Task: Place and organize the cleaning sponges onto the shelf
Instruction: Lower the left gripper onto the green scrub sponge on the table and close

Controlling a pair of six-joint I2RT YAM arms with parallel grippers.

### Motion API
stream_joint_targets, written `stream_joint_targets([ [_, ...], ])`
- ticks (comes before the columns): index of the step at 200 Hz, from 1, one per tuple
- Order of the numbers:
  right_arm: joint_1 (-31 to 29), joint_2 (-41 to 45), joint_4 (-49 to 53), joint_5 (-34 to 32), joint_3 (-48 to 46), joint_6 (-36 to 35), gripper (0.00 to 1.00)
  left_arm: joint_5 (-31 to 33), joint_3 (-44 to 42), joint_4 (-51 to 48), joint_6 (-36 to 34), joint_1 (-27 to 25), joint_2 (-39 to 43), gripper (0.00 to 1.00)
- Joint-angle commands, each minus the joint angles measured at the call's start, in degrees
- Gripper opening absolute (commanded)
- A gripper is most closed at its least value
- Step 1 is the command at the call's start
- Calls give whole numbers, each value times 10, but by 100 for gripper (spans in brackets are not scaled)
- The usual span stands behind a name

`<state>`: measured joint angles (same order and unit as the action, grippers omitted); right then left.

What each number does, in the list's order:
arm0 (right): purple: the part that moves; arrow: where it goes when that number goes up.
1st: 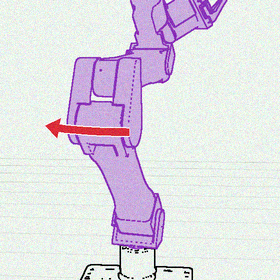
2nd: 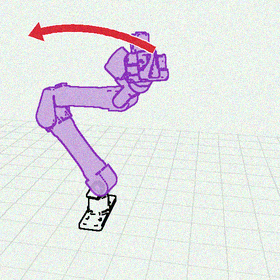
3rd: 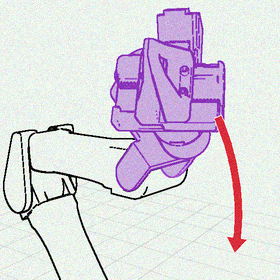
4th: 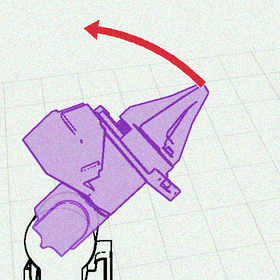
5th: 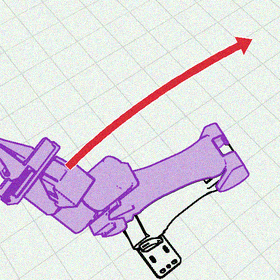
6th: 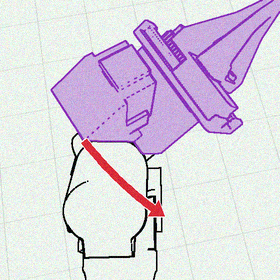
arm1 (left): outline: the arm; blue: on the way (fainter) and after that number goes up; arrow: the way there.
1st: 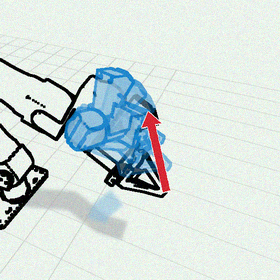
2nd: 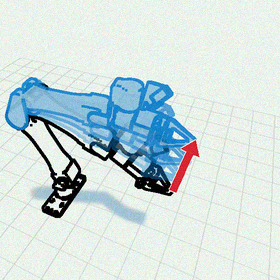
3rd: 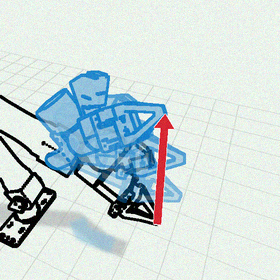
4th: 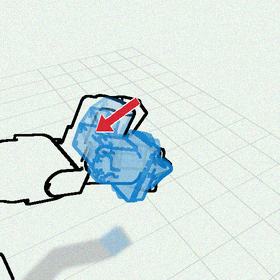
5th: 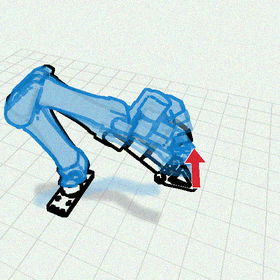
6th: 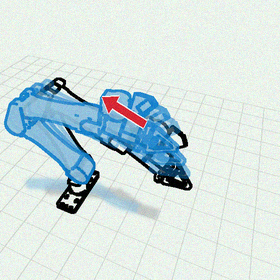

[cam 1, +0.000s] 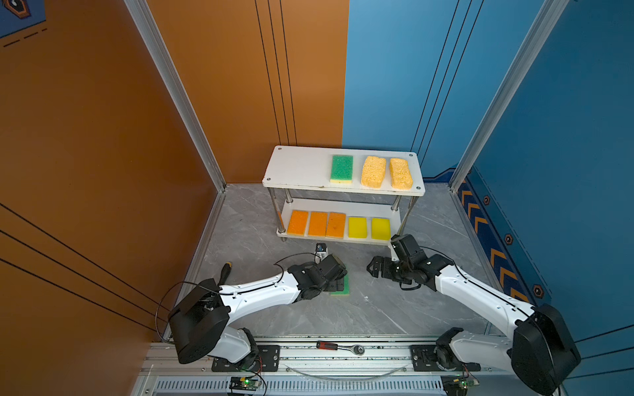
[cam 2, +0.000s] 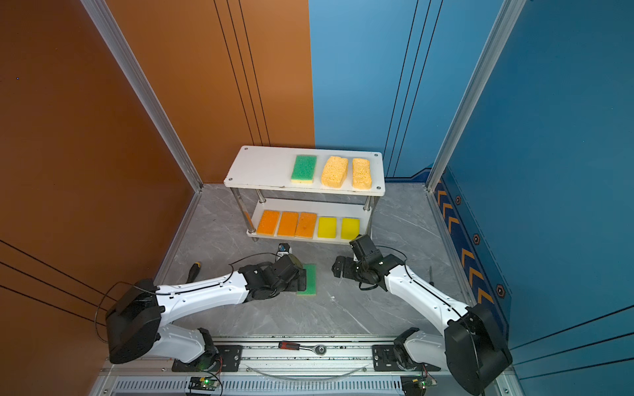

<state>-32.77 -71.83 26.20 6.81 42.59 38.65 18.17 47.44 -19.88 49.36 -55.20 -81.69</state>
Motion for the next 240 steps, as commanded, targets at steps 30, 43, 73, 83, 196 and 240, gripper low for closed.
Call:
stream_joint_targets([
  [30,-105,-53,33,-157,26,21,100,1,-54,1,27,8,55,98],
  [43,-130,-74,44,-177,40,16,100,-1,-67,-1,33,10,61,98],
  [73,-171,-132,60,-190,72,9,100,-3,-81,-1,39,17,69,98],
  [83,-184,-149,64,-188,82,9,100,-3,-84,0,40,18,72,98],
  [196,-254,-283,95,-180,207,-28,100,3,-115,-5,-6,38,103,98],
  [240,-229,-223,94,-154,175,-33,100,-1,-92,-3,-97,39,77,98],
])
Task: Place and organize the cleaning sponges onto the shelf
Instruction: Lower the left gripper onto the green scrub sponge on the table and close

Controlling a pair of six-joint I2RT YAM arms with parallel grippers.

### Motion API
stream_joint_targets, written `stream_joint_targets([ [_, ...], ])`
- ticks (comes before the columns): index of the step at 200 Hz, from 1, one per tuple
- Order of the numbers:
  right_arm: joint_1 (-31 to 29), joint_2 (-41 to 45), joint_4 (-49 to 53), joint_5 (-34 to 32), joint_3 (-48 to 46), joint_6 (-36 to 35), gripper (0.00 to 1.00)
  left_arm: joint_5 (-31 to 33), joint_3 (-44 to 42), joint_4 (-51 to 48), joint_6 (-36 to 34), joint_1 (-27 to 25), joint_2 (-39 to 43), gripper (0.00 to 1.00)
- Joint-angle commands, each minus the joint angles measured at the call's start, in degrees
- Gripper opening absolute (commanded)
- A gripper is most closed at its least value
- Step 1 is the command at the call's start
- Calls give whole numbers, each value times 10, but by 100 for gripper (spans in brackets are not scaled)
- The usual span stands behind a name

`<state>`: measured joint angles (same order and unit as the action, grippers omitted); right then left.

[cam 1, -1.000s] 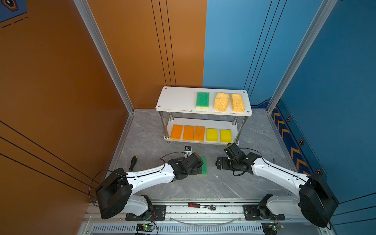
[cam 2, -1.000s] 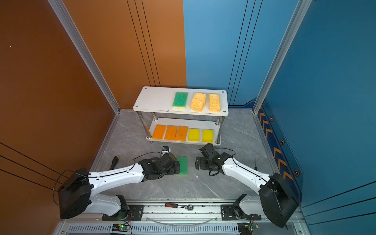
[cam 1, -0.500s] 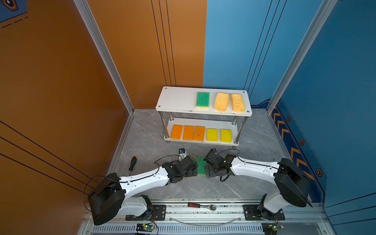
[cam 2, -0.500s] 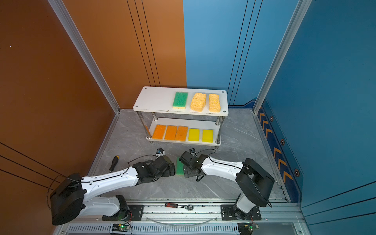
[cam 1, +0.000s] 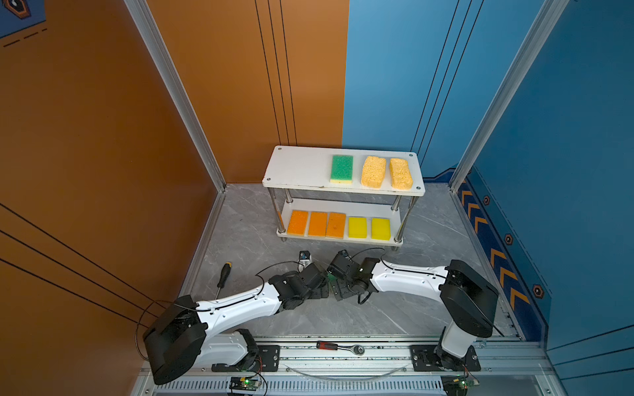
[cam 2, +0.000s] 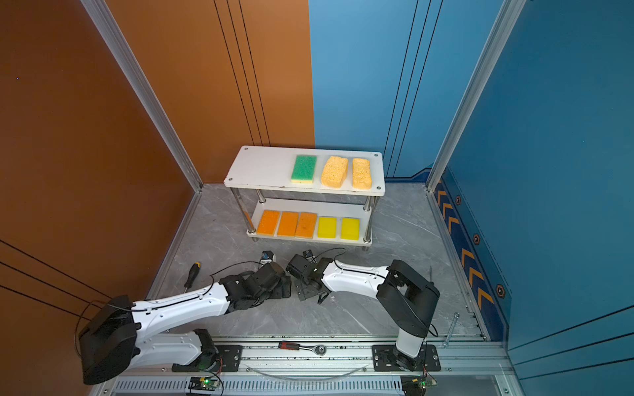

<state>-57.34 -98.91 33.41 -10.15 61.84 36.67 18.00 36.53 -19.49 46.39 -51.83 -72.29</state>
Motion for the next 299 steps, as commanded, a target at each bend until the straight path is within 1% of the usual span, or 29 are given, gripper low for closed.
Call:
stream_joint_targets([
  [1,17,50,21,17,-19,-14,100,0,18,-7,-70,5,-18,98],
  [26,41,102,14,64,-50,-32,100,-18,41,3,-147,6,-39,98],
  [57,89,174,12,98,-84,-47,100,-56,75,15,-258,4,-63,98],
  [94,167,246,-4,139,-128,-46,100,-131,79,67,-386,4,-73,98],
  [98,167,251,-4,141,-130,-47,100,-130,80,72,-395,5,-73,98],
  [100,181,253,-4,143,-132,-47,100,-129,81,72,-398,6,-75,98],
  [105,192,259,-4,145,-135,-46,100,-129,86,72,-405,8,-78,98],
  [115,204,267,-3,148,-141,-44,100,-152,101,58,-427,16,-87,98],
  [140,217,279,-5,154,-151,-43,100,-181,124,42,-466,33,-120,98],
  [166,220,279,-7,156,-152,-42,100,-214,153,21,-478,53,-162,98],
  [193,221,278,-12,160,-156,-42,100,-208,159,23,-490,53,-185,98],
  [216,221,277,-14,161,-158,-41,100,-209,156,23,-498,50,-189,98],
  [261,223,275,-22,164,-163,-40,100,-207,152,27,-498,42,-193,98],
  [280,224,273,-24,165,-164,-39,100,-216,154,27,-497,43,-204,98],
  [299,224,274,-24,164,-165,-39,100,-207,154,31,-494,36,-212,98],
])
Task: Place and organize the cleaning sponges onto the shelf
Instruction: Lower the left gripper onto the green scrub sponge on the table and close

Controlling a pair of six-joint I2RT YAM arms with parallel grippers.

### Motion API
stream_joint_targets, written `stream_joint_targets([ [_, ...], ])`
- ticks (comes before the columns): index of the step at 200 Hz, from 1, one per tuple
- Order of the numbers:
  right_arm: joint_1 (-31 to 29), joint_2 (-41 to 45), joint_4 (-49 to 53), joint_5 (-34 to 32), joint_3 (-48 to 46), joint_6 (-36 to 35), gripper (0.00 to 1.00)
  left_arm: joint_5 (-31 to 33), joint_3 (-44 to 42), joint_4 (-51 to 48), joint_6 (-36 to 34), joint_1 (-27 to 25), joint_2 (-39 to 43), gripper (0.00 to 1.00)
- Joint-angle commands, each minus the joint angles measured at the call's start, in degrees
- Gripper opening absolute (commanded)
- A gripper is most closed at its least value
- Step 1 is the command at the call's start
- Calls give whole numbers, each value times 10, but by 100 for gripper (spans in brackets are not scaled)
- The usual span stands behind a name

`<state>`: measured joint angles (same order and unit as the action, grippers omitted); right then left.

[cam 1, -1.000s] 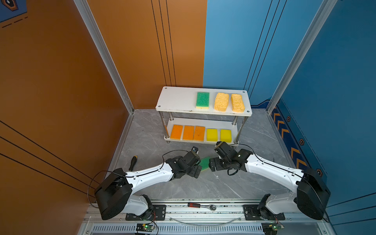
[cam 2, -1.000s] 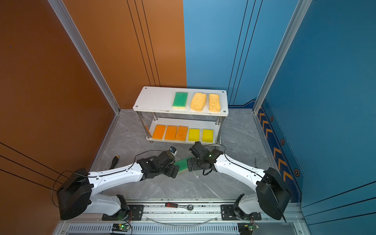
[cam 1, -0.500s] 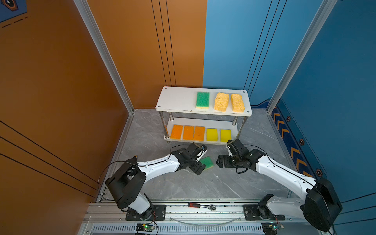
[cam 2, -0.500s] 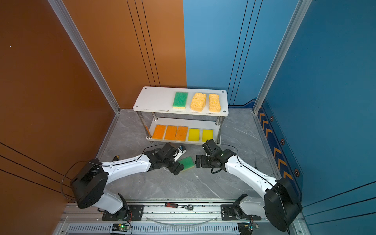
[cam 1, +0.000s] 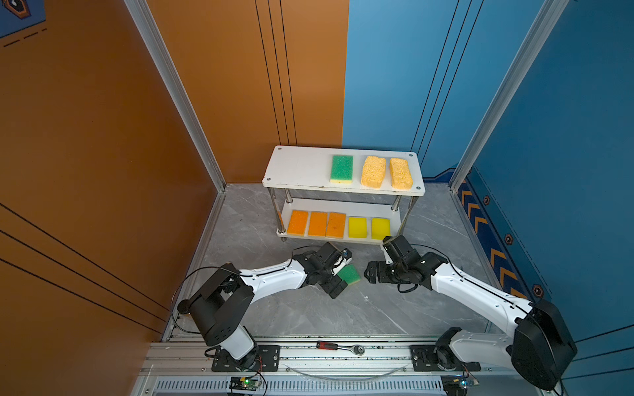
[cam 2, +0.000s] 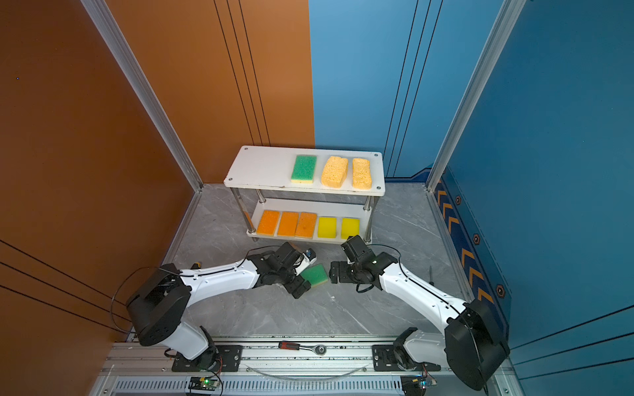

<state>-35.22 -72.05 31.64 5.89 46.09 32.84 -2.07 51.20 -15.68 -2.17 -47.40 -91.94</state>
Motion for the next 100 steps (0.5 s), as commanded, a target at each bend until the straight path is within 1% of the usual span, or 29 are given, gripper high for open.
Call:
stream_joint_targets([
  [1,3,6,-6,4,-8,0,100,-6,7,-7,-8,-8,-16,98],
  [14,4,7,-6,4,-7,0,100,5,8,-6,0,-10,-23,98],
  [83,7,7,-7,5,-10,1,100,12,7,4,7,-20,-45,98],
  [100,7,7,-6,5,-11,1,100,14,9,5,11,-21,-48,100],
])
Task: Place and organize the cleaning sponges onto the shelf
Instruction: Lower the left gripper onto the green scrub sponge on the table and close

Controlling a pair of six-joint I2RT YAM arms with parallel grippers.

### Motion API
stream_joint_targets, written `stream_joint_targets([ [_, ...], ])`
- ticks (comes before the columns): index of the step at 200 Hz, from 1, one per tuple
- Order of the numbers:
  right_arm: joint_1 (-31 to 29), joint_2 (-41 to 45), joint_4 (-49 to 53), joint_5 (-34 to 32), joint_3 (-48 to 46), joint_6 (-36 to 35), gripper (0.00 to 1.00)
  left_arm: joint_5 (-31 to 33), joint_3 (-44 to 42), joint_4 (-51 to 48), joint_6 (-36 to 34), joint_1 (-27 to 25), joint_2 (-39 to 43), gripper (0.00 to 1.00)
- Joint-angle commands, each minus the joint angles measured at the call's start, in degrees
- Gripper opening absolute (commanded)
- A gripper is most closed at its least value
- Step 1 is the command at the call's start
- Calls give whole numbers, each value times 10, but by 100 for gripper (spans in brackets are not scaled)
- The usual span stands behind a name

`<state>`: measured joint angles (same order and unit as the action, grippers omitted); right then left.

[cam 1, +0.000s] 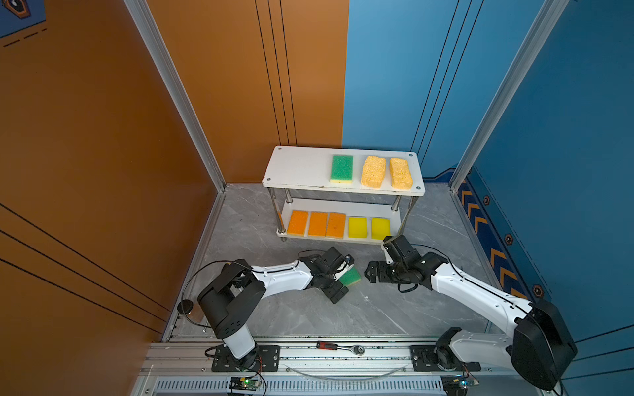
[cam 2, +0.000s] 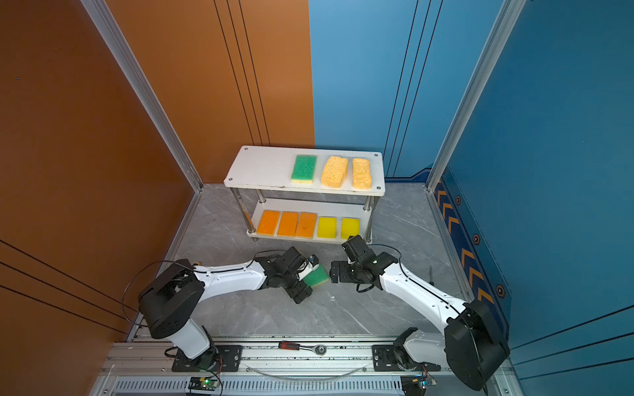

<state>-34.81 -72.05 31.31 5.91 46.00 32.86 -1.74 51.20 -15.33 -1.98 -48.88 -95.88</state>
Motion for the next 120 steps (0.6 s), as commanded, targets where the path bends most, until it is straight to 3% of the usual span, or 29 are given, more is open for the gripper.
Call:
stream_joint_targets([
  [1,3,7,-3,4,-10,1,100,10,9,1,9,-6,-9,99],
  [59,3,8,-5,6,-12,1,100,14,19,1,16,-6,-16,88],
  [63,3,8,-5,6,-12,1,100,14,20,1,16,-7,-17,83],
  [120,4,13,-5,4,-15,2,100,14,29,0,22,-6,-28,75],
])
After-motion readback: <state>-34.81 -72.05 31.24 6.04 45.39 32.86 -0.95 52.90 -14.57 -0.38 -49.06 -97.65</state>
